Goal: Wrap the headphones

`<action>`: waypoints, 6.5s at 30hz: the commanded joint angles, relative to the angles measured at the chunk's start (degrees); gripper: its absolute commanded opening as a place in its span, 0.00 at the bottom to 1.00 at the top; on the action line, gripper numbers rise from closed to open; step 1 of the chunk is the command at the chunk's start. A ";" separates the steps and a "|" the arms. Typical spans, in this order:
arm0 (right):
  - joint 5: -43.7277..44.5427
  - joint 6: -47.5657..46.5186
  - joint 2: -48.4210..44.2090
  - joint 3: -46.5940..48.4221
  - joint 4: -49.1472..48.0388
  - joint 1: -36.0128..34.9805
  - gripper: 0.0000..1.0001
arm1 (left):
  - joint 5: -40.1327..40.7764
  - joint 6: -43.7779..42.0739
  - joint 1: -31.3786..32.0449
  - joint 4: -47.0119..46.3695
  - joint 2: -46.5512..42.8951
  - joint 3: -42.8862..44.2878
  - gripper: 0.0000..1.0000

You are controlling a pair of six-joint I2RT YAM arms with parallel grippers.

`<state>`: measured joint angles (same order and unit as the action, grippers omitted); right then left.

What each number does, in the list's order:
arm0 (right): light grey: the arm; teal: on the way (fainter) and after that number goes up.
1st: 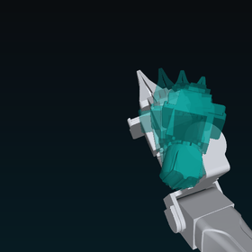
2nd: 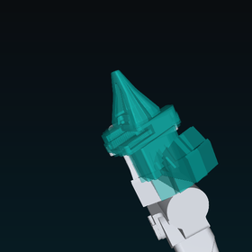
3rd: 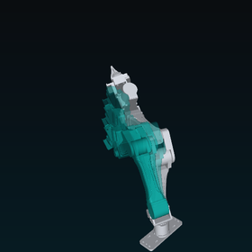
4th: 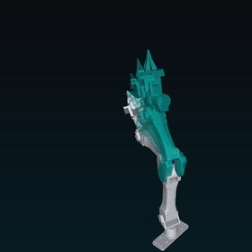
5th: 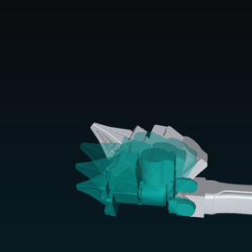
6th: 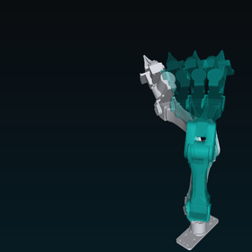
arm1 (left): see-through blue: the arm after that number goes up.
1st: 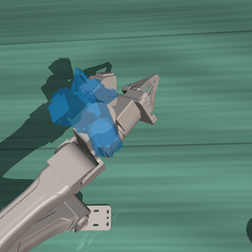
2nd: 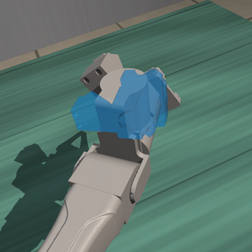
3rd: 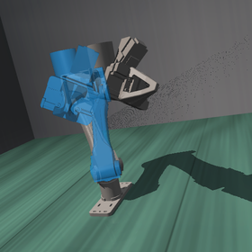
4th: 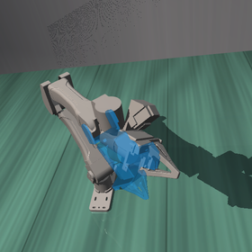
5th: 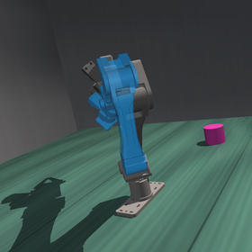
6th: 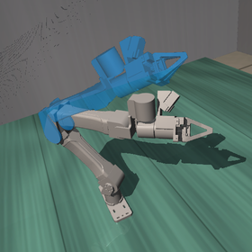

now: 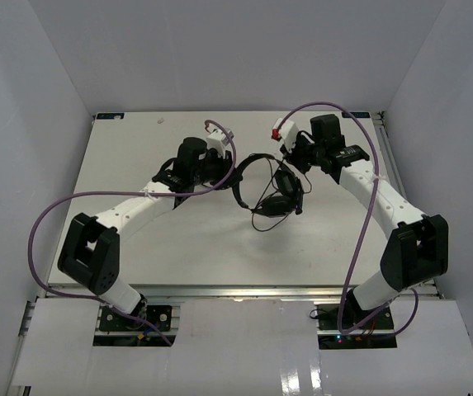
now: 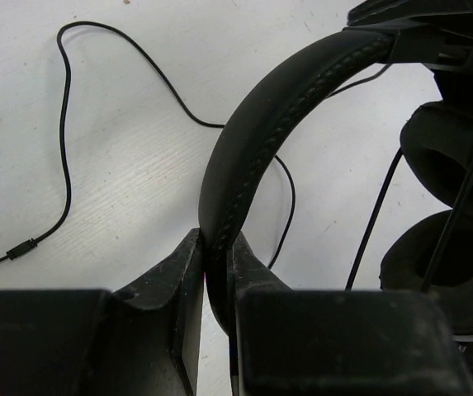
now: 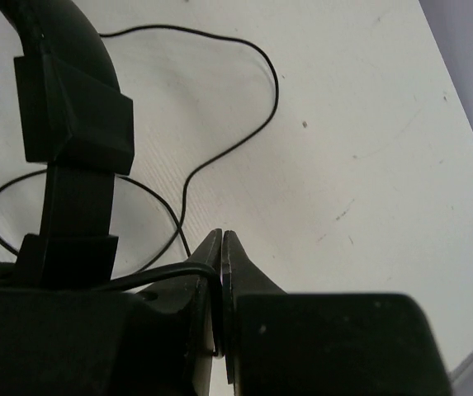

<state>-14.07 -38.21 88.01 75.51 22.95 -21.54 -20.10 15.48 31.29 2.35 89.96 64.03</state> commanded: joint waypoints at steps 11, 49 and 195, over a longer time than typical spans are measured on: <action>-10.58 6.95 4.57 7.38 -5.55 1.79 0.08 | -11.59 -1.90 0.70 1.08 -6.43 -1.50 0.00; -53.78 96.99 17.90 -20.52 -117.78 0.65 0.56 | 7.30 26.63 3.87 5.06 -5.77 35.08 0.00; 32.91 -17.93 -14.20 2.23 -2.29 -22.50 0.08 | 40.60 -7.01 5.64 -1.07 6.23 12.01 0.00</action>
<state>6.37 -49.08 74.07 74.65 23.99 -46.16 29.83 17.38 34.68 5.81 105.34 80.64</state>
